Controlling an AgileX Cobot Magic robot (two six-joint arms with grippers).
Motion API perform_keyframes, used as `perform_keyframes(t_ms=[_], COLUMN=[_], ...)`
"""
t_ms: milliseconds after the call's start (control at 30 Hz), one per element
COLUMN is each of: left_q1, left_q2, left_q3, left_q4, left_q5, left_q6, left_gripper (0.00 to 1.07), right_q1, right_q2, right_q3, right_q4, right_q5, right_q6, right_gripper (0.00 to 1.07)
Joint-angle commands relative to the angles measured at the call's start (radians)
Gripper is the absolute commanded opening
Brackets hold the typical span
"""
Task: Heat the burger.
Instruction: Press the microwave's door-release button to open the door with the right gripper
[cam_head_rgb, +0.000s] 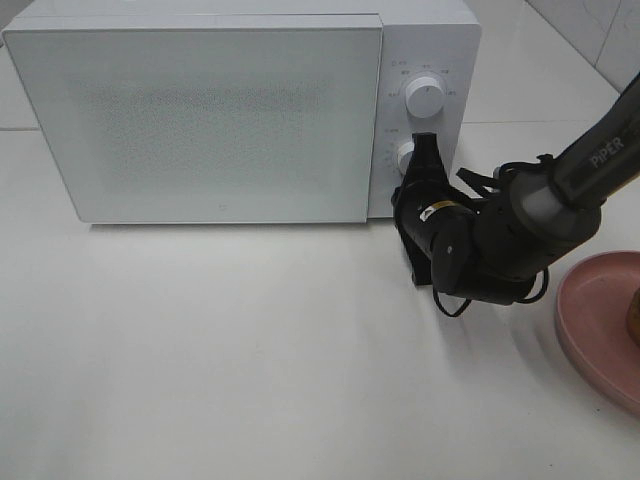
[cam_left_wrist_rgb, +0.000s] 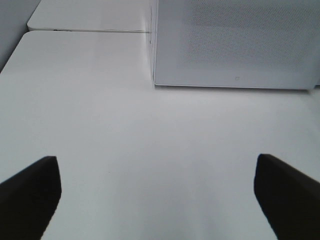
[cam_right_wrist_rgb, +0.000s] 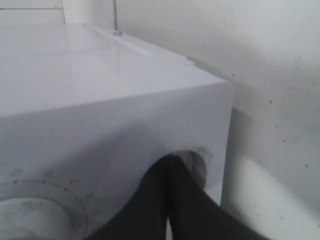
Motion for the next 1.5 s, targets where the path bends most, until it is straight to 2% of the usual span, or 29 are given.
perform_keyframes(t_ms=[33, 333, 700, 1033, 1500], left_q1=[-0.007, -0.007, -0.007, -0.007, -0.007], left_q2=[-0.018, -0.018, -0.018, -0.018, -0.018], left_q3=[0.003, 0.003, 0.003, 0.003, 0.003], left_q4=[-0.005, -0.006, -0.006, -0.005, -0.005], left_q5=[-0.007, -0.007, -0.007, -0.007, -0.007], left_q6=[0.002, 0.002, 0.002, 0.002, 0.002], left_gripper=[0.98, 0.98, 0.98, 0.98, 0.98], right_q1=[-0.043, -0.043, -0.04, -0.011, 0.022], right_q2=[-0.021, -0.021, -0.024, -0.06, -0.144], right_q3=[-0.112, -0.12, -0.114, -0.01, 0.116], right_q4=[-0.049, -0.026, -0.037, -0.097, -0.139], right_q5=[-0.287, -0.288, -0.196, -0.068, -0.006], right_q6=[-0.034, -0.051, -0.016, 0.07, 0.082], right_gripper=[0.0, 0.0, 0.0, 0.0, 0.0])
